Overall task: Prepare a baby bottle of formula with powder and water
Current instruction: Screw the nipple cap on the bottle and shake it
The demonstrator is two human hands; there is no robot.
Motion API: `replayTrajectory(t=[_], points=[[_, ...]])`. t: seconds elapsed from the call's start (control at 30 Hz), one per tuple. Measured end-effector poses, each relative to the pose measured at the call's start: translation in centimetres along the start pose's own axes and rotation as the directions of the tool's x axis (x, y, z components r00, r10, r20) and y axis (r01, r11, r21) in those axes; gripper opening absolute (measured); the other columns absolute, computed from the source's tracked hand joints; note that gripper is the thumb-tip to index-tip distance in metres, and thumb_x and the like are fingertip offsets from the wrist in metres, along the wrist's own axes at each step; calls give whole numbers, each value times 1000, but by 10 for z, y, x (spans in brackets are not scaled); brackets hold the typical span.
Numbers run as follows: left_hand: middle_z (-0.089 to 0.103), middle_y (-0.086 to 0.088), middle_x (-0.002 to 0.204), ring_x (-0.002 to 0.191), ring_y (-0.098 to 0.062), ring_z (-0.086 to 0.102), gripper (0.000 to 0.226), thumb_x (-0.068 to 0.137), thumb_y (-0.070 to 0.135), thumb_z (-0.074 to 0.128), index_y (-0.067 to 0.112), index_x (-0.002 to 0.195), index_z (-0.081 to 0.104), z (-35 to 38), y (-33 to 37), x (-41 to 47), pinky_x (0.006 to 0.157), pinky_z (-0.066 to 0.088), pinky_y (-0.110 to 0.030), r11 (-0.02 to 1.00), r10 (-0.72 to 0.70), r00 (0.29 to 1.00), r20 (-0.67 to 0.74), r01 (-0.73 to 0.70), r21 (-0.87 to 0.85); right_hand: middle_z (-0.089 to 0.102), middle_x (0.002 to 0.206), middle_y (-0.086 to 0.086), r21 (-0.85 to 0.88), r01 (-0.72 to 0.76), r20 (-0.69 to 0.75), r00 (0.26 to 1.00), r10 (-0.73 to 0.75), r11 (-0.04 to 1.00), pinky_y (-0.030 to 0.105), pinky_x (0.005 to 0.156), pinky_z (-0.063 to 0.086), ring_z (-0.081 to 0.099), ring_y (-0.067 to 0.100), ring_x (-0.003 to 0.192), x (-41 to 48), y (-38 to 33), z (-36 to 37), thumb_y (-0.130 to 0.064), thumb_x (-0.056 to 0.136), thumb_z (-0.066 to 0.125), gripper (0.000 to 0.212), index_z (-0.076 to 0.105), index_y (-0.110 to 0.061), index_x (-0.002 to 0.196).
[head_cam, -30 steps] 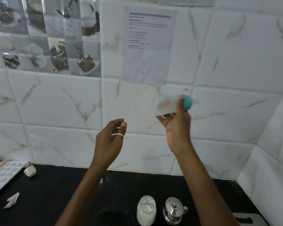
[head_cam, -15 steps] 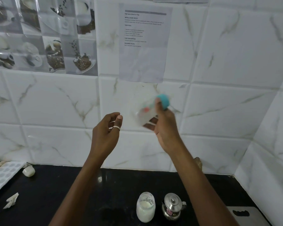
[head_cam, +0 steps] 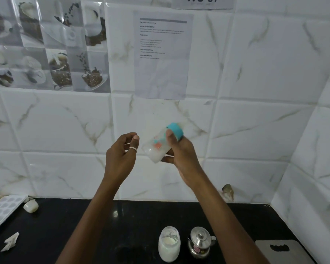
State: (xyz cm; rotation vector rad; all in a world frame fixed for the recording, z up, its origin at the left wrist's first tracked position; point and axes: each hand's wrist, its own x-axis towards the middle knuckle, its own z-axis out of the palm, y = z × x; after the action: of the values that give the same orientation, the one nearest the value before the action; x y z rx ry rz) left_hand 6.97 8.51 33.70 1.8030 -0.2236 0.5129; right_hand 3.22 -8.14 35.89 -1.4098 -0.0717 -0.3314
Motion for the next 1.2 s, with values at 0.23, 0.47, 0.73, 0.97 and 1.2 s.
replayTrajectory(t=[0.23, 0.47, 0.73, 0.97, 1.2], points=[[71, 15, 115, 106, -3, 66, 31, 103, 44, 53, 26, 124, 67, -3, -4, -3, 78, 43, -13, 1000, -13, 1000, -1, 13, -9, 77, 109, 5, 469, 118, -280, 960, 21, 875, 39, 74, 62, 76, 22, 98, 27, -10, -20, -52, 98, 56, 55, 60, -8, 130], [71, 12, 114, 106, -6, 66, 31, 103, 43, 52, 27, 125, 66, -1, -5, -4, 80, 47, -19, 1000, -8, 1000, 4, 8, -9, 76, 110, 4, 192, 22, -57, 998, -12, 981, 39, 75, 63, 76, 21, 98, 7, 3, -5, -57, 82, 60, 54, 62, -18, 119], [72, 13, 111, 104, -4, 67, 30, 103, 42, 52, 26, 123, 67, -6, -9, -4, 78, 45, -16, 1000, -23, 1000, -12, 23, -3, 78, 100, -3, 159, 32, -59, 998, -23, 987, 35, 72, 62, 77, 18, 93, -3, 1, 3, -57, 86, 56, 44, 62, -23, 114], [72, 16, 113, 106, -4, 67, 28, 103, 43, 52, 29, 123, 67, -9, -14, -10, 81, 46, -17, 999, -33, 999, 1, 33, -23, 76, 114, 8, 512, 174, -248, 968, -50, 841, 40, 79, 62, 75, 23, 104, 4, -14, -19, -51, 96, 55, 49, 61, -13, 128], [70, 17, 114, 101, 0, 63, 30, 104, 40, 52, 26, 126, 66, -6, -12, -9, 79, 45, -14, 1000, -9, 1000, 7, 9, 7, 69, 117, -3, -63, 63, 119, 991, -55, 996, 30, 78, 62, 71, 20, 106, -19, 6, 11, -44, 86, 64, 32, 57, -31, 114]])
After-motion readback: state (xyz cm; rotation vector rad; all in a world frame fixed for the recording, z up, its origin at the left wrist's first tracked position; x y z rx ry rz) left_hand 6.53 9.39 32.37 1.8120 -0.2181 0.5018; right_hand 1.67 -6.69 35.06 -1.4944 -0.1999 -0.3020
